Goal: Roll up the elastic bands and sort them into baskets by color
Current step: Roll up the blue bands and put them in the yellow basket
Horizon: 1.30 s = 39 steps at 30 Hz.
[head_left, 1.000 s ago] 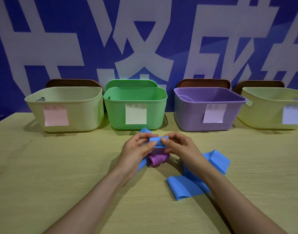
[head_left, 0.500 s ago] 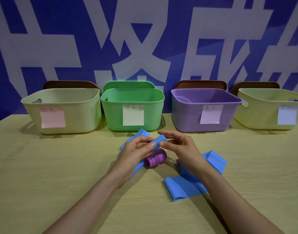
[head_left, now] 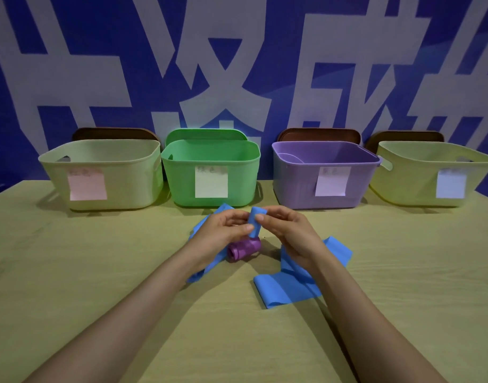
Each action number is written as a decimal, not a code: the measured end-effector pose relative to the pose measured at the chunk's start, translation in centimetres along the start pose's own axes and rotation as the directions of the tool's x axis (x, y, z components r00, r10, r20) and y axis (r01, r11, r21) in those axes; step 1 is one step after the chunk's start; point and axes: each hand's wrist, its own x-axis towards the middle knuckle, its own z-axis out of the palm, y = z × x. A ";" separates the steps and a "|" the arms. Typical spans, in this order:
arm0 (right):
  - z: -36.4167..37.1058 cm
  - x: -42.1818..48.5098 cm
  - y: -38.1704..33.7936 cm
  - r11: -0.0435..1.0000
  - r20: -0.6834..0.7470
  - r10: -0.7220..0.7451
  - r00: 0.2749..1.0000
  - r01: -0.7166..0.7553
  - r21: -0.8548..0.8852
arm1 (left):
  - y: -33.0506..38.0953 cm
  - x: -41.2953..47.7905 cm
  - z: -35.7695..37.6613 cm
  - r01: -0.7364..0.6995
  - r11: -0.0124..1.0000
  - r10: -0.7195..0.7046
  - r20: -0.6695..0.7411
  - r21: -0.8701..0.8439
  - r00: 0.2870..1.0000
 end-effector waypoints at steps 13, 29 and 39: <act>-3.2 11.9 -8.8 1.000 -0.267 -0.001 0.964 0.008 0.026 | 6.9 15.7 1.5 0.057 0.988 -0.045 0.086 -0.145 0.995; -8.3 16.2 -21.8 0.935 -0.202 0.346 0.916 -0.356 -0.010 | 17.4 21.6 6.4 0.317 0.929 -0.324 -0.011 -0.192 0.946; -15.6 17.8 -23.1 0.926 -0.276 0.365 0.889 -0.379 0.004 | 17.5 26.9 12.8 0.410 0.897 -0.411 0.030 -0.167 0.911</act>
